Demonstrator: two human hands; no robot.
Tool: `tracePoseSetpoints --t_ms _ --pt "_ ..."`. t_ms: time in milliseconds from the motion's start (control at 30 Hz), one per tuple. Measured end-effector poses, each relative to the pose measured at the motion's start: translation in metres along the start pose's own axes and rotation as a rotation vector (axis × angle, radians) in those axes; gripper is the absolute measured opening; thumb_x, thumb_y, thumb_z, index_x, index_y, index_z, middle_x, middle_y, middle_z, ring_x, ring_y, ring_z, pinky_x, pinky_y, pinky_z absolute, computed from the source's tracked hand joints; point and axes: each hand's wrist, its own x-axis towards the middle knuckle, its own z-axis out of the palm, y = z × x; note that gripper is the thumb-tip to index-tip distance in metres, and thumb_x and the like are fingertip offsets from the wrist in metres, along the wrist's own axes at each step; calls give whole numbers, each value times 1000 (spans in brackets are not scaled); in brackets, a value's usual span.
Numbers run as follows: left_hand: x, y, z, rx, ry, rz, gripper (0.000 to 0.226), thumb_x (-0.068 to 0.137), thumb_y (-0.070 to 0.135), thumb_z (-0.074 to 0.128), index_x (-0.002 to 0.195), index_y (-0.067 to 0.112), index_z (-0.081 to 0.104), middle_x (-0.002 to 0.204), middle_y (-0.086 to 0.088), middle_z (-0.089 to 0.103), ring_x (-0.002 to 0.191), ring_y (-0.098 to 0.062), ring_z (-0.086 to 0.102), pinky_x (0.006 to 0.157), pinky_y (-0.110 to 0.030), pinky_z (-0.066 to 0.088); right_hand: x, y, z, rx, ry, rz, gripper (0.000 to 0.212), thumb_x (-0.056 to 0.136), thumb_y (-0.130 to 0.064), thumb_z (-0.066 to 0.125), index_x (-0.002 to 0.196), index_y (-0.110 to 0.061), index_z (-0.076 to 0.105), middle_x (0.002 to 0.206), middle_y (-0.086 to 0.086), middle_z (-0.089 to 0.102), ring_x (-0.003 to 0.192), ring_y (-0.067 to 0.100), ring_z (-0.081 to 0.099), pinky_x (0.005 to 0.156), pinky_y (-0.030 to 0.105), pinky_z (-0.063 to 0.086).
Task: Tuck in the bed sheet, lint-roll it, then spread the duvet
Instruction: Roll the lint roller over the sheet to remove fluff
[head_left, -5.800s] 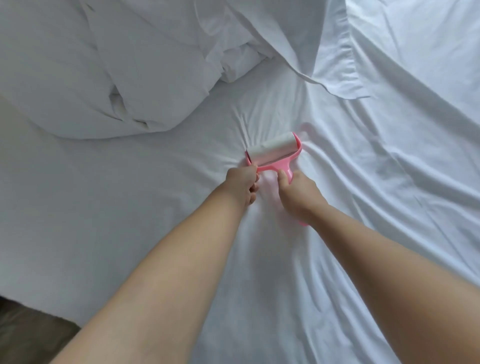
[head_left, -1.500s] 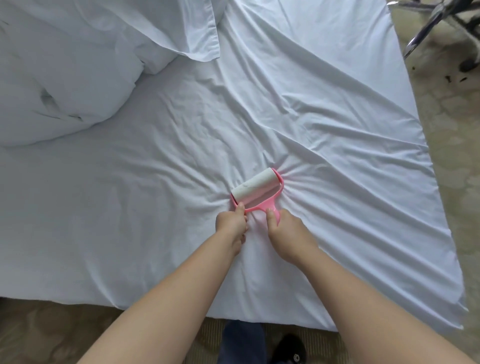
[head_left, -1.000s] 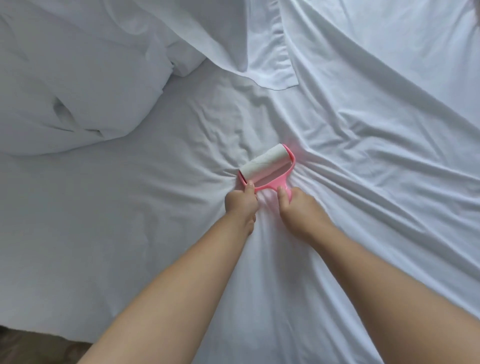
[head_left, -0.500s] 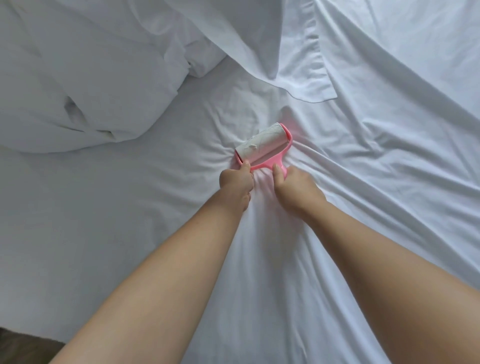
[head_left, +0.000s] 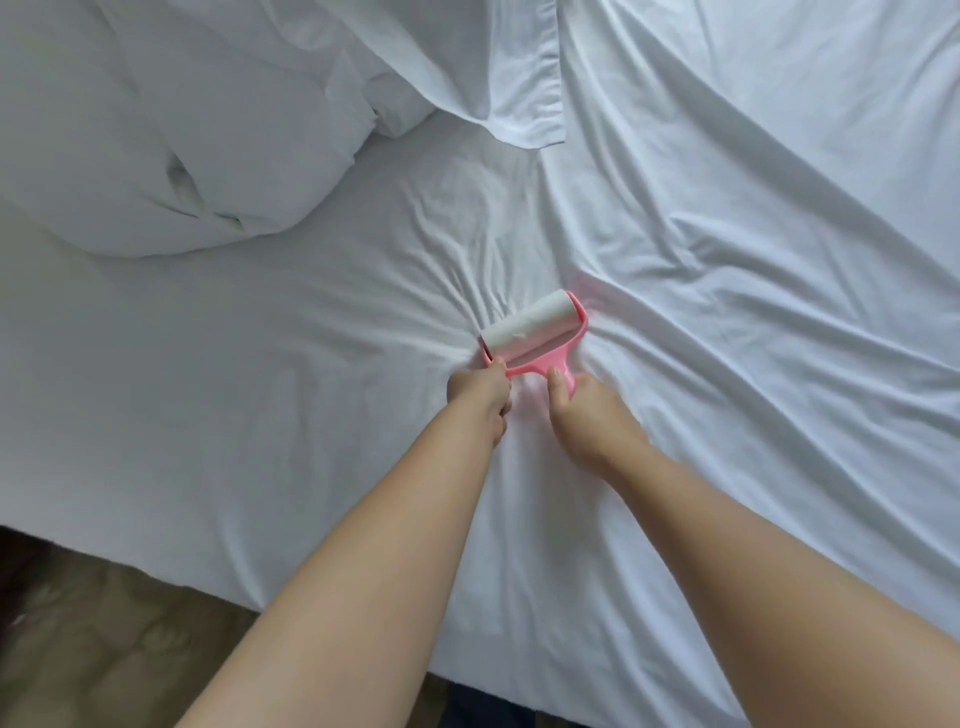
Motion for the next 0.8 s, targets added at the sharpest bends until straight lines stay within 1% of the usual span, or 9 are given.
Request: tracePoseSetpoints --t_ms 100,167,233,267,367,400,500,600,800 --pt "-24 -29 6 8 -2 -22 20 98 26 51 91 10 61 59 1 42 43 -12 32 34 -6 19 -30 24 -2 -17 -34 34 55 100 -50 23 119 -9 54 119 16 59 107 33 55 78 34 36" --pt "-38 -41 7 19 -5 13 31 98 27 50 113 3 62 65 -3 52 47 -15 45 35 -12 32 -44 34 -5 -21 -34 32 53 99 -50 22 113 -11 56 115 14 60 98 31 54 75 34 36" --pt "-50 -48 6 14 -2 34 37 97 29 50 119 1 60 85 -10 67 72 -23 65 61 -26 55 -54 38 -7 -25 -27 26 50 99 -50 22 105 -13 56 107 10 60 89 27 51 72 34 36" --pt "-54 -50 5 -3 -3 36 35 97 29 50 117 2 60 85 -10 67 72 -22 65 62 -26 54 -59 40 -8 -26 -16 26 50 99 -50 22 101 -13 55 103 9 60 87 26 51 70 34 37" --pt "-70 -50 2 -43 -21 29 18 96 25 50 100 11 59 63 0 48 46 -13 38 39 -12 27 -71 40 -10 -1 47 12 47 99 -51 22 85 -17 51 89 4 58 83 26 52 67 35 36" --pt "-72 -49 -1 -42 -13 55 20 95 25 51 102 9 61 65 -2 51 48 -15 43 40 -14 31 -73 38 -10 19 57 1 46 99 -51 22 81 -18 49 86 3 57 82 26 52 66 35 36" --pt "-68 -50 -16 -40 84 118 41 91 25 54 117 -5 60 100 -16 68 84 -35 66 64 -31 49 -76 22 -3 47 -4 -17 47 99 -52 20 77 -19 45 81 2 55 81 26 53 66 35 39" --pt "-56 -53 -32 -81 144 70 48 93 31 55 122 -6 57 125 -21 59 119 -39 53 94 -51 47 -70 5 13 114 -138 36 53 97 -56 19 95 -14 51 88 6 59 78 31 63 65 33 49" --pt "-25 -45 -39 -94 116 38 59 94 46 51 123 -5 57 129 -20 56 124 -38 48 101 -50 40 -43 -15 25 105 -212 111 60 96 -57 17 104 -8 51 85 10 61 68 33 66 64 34 52"
